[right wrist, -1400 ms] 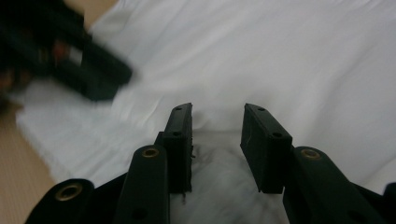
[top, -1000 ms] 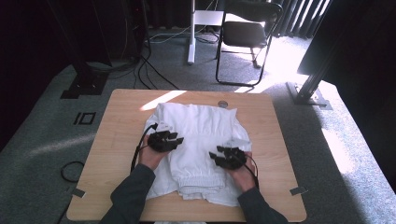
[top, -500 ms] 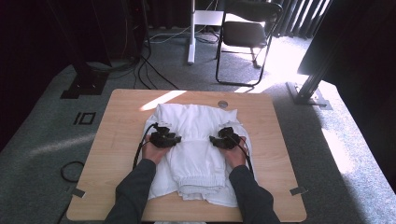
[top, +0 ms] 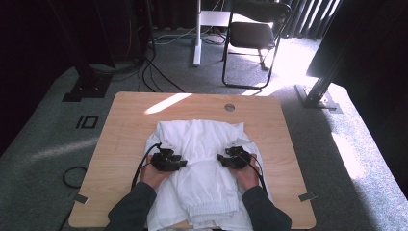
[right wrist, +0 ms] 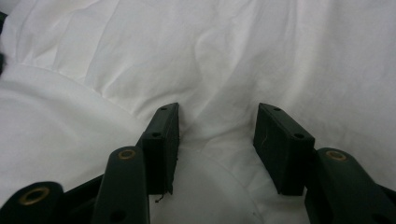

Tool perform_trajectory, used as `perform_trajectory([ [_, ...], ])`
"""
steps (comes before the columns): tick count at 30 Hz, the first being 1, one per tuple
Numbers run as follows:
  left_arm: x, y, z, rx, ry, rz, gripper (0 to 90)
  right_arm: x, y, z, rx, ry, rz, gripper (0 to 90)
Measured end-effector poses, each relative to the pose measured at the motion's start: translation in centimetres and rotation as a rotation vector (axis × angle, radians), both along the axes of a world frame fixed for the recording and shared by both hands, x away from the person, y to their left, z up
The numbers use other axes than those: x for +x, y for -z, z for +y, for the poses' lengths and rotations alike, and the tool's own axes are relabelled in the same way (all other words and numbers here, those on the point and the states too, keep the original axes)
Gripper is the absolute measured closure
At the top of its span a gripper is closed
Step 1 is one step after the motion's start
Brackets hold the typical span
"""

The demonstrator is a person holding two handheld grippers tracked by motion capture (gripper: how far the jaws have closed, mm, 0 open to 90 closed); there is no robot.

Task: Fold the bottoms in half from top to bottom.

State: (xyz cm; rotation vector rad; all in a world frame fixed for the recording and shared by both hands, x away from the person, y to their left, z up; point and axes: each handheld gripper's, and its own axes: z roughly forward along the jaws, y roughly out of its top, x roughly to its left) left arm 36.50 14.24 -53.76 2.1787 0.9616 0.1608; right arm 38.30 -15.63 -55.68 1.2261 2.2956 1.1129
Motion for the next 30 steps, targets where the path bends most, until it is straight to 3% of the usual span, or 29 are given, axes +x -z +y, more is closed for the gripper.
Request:
perform_trajectory([
  [1,-0.3,-0.8,0.4,-0.006,0.001,-0.042,54.1,-0.9,0.0,-0.1,-0.003,-0.008,0.001,49.9],
  [2,0.0,-1.9,1.2,-0.017,-0.046,-0.093,52.6,-1.0,0.0,-0.1,-0.001,-0.012,-0.002,49.8],
  [3,0.0,-1.9,1.2,-0.017,-0.046,-0.093,51.9,-1.1,0.1,-0.2,0.002,-0.009,0.000,49.9],
  [6,2.0,-3.6,3.3,-0.037,-0.173,-0.140,48.2,-1.2,0.1,-0.2,0.002,-0.010,-0.005,49.9],
  [8,3.8,-4.4,4.6,-0.083,-0.227,-0.165,33.9,-1.2,0.1,-0.2,0.002,-0.010,-0.005,49.9],
  [9,4.7,-4.6,5.0,-0.086,-0.262,-0.175,33.9,-1.2,0.1,-0.2,0.002,-0.010,-0.005,49.9],
  [10,5.6,-4.7,5.3,-0.075,-0.304,-0.193,28.1,-1.2,0.1,-0.2,0.003,-0.010,-0.006,49.9],
  [12,7.5,-4.5,5.7,-0.067,-0.366,-0.182,16.8,-1.2,0.1,-0.2,0.006,-0.008,-0.004,49.9],
  [14,9.1,-3.8,5.8,-0.060,-0.418,-0.155,15.3,-1.2,0.1,-0.2,0.008,-0.008,-0.006,49.9],
  [15,9.6,-3.3,5.8,-0.055,-0.432,-0.140,9.4,-1.2,0.2,-0.2,0.009,-0.009,-0.007,50.0],
  [16,10.4,-2.4,5.7,-0.020,-0.452,-0.109,9.1,-1.2,0.1,-0.3,0.010,-0.010,-0.006,50.0],
  [18,10.4,-2.4,5.7,-0.020,-0.452,-0.109,8.4,-1.2,0.1,-0.3,0.009,-0.011,-0.007,50.0],
  [19,11.1,-1.1,5.8,0.006,-0.472,-0.065,8.4,-1.2,0.1,-0.3,0.009,-0.011,-0.007,49.9],
  [20,11.2,-0.6,6.0,0.015,-0.488,-0.046,7.6,-1.2,0.1,-0.3,0.009,-0.013,-0.006,50.0],
  [24,11.4,0.5,6.7,0.011,-0.519,-0.008,7.3,-1.4,0.1,-0.4,0.008,-0.009,-0.003,50.2],
  [27,11.3,0.7,7.0,0.026,-0.512,-0.018,9.3,-1.6,0.2,-0.5,0.011,-0.005,-0.004,50.4],
  [30,10.9,0.4,6.7,0.028,-0.444,-0.019,24.8,-1.7,0.1,-0.5,0.011,0.000,0.001,50.4],
])
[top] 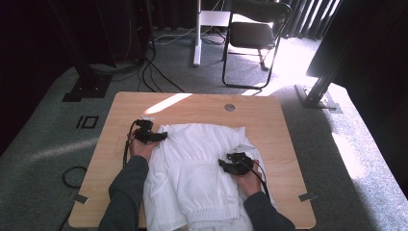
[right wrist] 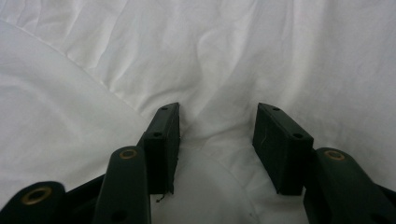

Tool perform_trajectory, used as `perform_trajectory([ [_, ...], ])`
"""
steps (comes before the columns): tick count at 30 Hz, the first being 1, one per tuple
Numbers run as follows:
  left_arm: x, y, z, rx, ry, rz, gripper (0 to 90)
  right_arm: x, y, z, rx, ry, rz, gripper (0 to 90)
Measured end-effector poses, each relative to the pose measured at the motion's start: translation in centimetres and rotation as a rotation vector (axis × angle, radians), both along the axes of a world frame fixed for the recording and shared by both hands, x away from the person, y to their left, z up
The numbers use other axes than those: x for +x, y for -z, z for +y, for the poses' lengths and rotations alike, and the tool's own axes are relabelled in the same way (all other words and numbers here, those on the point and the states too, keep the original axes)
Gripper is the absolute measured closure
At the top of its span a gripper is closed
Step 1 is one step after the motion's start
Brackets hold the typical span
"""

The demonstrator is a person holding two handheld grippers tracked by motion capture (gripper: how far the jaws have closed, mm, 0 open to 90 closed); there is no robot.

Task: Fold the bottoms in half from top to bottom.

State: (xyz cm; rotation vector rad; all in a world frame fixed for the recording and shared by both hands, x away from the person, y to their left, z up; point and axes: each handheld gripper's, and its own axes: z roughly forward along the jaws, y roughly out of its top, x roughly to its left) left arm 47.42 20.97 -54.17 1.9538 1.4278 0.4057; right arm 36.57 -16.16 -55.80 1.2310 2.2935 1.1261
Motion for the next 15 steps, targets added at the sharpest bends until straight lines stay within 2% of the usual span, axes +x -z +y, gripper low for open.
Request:
perform_trajectory([
  [2,-0.1,-0.1,-0.2,-0.010,0.044,0.005,40.3,0.1,-0.1,0.0,-0.001,0.000,0.010,50.4],
  [4,-0.1,-0.2,-0.3,-0.042,0.076,0.027,54.6,0.3,-0.5,-0.1,-0.010,-0.012,0.012,50.9],
  [5,0.0,-0.2,-0.3,-0.049,0.085,0.035,60.4,0.4,-0.9,-0.2,-0.015,-0.024,-0.013,51.1],
  [6,0.1,-0.2,-0.4,-0.052,0.099,0.043,65.6,0.5,-1.5,-0.4,-0.029,-0.009,-0.045,49.7],
  [7,0.1,-0.2,-0.5,-0.049,0.106,0.046,69.8,0.9,-2.1,-0.8,-0.032,0.023,-0.073,47.3],
  [8,0.1,-0.2,-0.5,-0.045,0.113,0.051,73.0,1.5,-2.9,-1.4,-0.014,0.057,-0.086,44.8],
  [11,0.2,-0.2,-0.7,-0.041,0.117,0.055,76.6,4.2,-4.6,-3.7,0.068,0.189,-0.086,34.6],
  [13,0.2,-0.2,-0.6,-0.044,0.117,0.054,76.9,6.3,-5.1,-5.0,0.100,0.269,-0.056,29.5],
  [15,0.2,-0.2,-0.6,-0.046,0.118,0.049,77.0,8.2,-5.0,-5.9,0.140,0.313,-0.011,27.4],
])
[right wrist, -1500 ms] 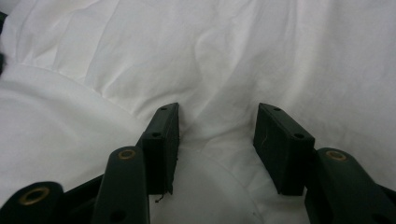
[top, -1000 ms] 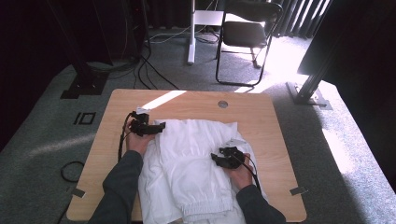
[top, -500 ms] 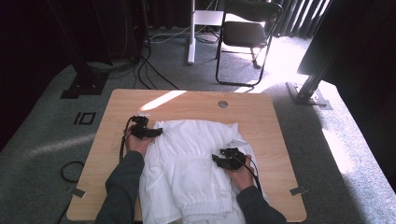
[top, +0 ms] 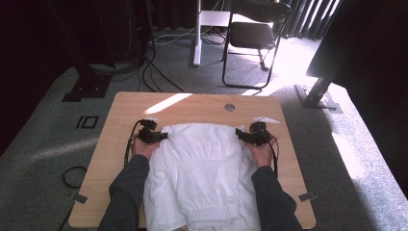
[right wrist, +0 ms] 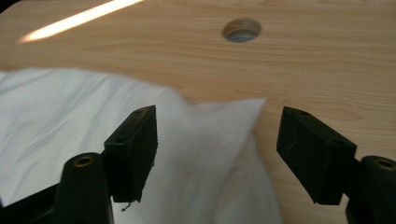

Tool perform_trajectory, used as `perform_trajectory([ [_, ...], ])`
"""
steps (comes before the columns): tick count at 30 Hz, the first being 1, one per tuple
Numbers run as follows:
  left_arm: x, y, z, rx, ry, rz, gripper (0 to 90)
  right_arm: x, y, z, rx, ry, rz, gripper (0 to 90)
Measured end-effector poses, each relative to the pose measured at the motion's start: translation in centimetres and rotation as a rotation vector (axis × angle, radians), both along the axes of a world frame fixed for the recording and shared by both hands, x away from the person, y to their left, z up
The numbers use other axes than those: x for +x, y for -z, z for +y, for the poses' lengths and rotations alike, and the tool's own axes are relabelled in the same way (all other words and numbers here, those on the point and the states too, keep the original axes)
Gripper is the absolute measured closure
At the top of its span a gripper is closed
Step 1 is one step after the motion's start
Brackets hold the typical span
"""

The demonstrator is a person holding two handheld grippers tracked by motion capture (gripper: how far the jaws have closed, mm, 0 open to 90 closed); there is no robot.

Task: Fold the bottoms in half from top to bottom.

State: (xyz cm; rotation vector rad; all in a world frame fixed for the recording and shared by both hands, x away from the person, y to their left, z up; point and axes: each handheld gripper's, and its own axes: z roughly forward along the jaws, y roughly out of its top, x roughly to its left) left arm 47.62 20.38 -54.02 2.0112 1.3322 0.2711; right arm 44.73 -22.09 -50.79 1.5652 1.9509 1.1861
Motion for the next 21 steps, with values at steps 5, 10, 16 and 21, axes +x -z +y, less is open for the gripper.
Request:
perform_trajectory([
  [5,0.0,0.1,0.0,-0.009,-0.001,-0.002,77.0,3.3,2.3,-0.5,0.063,0.028,0.138,23.7],
  [10,0.0,0.1,0.1,-0.016,0.002,-0.001,77.0,4.4,3.9,0.5,0.007,0.022,0.187,28.9],
  [16,0.1,0.1,0.2,-0.027,-0.003,0.004,78.0,4.4,3.6,1.3,-0.072,0.013,0.211,80.1],
  [21,0.2,0.2,0.8,-0.091,-0.017,0.026,83.0,4.1,3.5,0.8,-0.039,0.007,0.224,88.3],
])
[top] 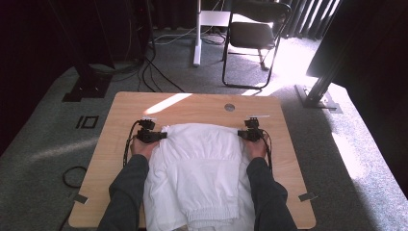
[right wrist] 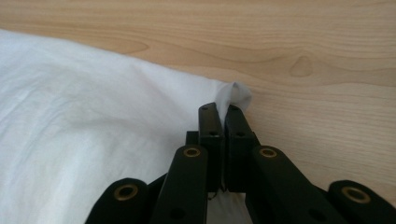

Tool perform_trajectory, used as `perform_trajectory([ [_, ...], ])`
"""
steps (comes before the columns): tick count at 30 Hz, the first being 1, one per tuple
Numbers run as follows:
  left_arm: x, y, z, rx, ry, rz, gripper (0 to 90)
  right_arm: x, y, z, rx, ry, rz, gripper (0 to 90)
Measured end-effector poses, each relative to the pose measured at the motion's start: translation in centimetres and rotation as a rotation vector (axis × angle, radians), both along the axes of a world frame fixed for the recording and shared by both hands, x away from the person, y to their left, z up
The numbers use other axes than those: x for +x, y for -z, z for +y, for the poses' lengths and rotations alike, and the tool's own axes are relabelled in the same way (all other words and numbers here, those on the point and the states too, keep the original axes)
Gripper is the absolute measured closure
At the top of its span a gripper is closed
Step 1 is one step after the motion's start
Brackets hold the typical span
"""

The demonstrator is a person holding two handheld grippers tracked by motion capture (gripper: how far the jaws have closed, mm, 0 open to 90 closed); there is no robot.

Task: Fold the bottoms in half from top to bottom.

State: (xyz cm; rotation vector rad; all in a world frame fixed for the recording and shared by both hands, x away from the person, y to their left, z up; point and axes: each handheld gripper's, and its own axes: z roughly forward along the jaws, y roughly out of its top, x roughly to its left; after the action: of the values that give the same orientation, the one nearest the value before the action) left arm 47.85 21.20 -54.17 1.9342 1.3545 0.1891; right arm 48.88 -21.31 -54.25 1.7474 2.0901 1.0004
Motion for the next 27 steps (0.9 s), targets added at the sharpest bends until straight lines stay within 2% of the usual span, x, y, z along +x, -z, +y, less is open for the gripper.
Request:
perform_trajectory([
  [2,0.1,-0.6,0.3,-0.012,-0.004,-0.008,83.9,-0.2,-0.5,-0.6,0.021,0.012,-0.028,88.5],
  [5,0.2,-2.3,0.7,-0.092,-0.022,-0.049,84.6,-0.5,-2.0,-1.7,0.046,0.028,-0.079,88.6],
  [6,0.2,-2.3,0.7,-0.092,-0.022,-0.049,84.7,-0.5,-2.0,-1.7,0.046,0.028,-0.079,88.6],
  [7,0.3,-3.8,0.6,-0.096,-0.013,-0.086,84.7,-0.5,-2.7,-2.1,0.050,0.030,-0.103,88.6],
  [8,0.3,-4.3,0.5,-0.108,-0.010,-0.101,84.7,-0.7,-4.2,-2.7,0.066,0.037,-0.149,88.6],
  [9,0.4,-5.1,0.4,-0.119,-0.008,-0.119,84.8,-0.8,-4.9,-2.9,0.068,0.039,-0.171,88.6],
  [10,0.4,-5.9,0.3,-0.123,-0.005,-0.140,84.8,-1.2,-6.5,-3.2,0.072,0.047,-0.228,88.6],
  [11,0.4,-6.4,0.2,-0.132,-0.006,-0.152,84.8,-1.2,-6.5,-3.2,0.072,0.047,-0.228,88.6],
  [12,0.4,-7.0,0.2,-0.143,-0.003,-0.168,84.7,-1.4,-7.5,-3.5,0.076,0.047,-0.271,88.6],
  [13,0.4,-7.5,0.2,-0.153,-0.001,-0.183,84.7,-1.4,-7.5,-3.5,0.076,0.047,-0.271,88.6],
  [15,0.1,-8.1,0.2,-0.191,0.008,-0.207,84.6,-1.9,-8.5,-3.8,0.073,0.038,-0.302,88.5],
  [18,-0.4,-8.4,0.2,-0.184,0.028,-0.219,84.5,-2.1,-8.6,-3.9,0.074,0.033,-0.307,88.5],
  [19,-1.2,-8.6,0.2,-0.196,0.047,-0.236,84.3,-2.5,-8.7,-4.0,0.079,0.027,-0.315,88.5],
  [20,-2.2,-8.7,0.5,-0.219,0.066,-0.250,84.3,-4.3,-9.0,-4.4,0.109,0.000,-0.347,88.5],
  [21,-2.2,-8.7,0.5,-0.219,0.066,-0.250,84.2,-4.3,-9.0,-4.4,0.109,0.000,-0.347,88.5],
  [22,-3.5,-9.0,0.8,-0.227,0.086,-0.274,84.1,-5.8,-9.2,-4.7,0.118,-0.023,-0.373,88.4],
  [23,-3.5,-9.0,0.8,-0.227,0.086,-0.274,84.1,-5.8,-9.2,-4.7,0.118,-0.023,-0.373,88.4],
  [24,-3.5,-9.0,0.8,-0.227,0.086,-0.274,84.1,-6.6,-9.3,-4.8,0.127,-0.035,-0.381,88.4],
  [25,-5.6,-9.3,1.3,-0.235,0.123,-0.301,83.8,-8.4,-9.5,-5.0,0.134,-0.057,-0.404,88.3],
  [26,-5.6,-9.3,1.3,-0.235,0.123,-0.301,83.8,-8.4,-9.5,-5.0,0.134,-0.057,-0.404,88.3],
  [27,-7.4,-9.5,1.6,-0.232,0.156,-0.320,83.6,-10.1,-9.5,-5.2,0.142,-0.074,-0.420,88.3],
])
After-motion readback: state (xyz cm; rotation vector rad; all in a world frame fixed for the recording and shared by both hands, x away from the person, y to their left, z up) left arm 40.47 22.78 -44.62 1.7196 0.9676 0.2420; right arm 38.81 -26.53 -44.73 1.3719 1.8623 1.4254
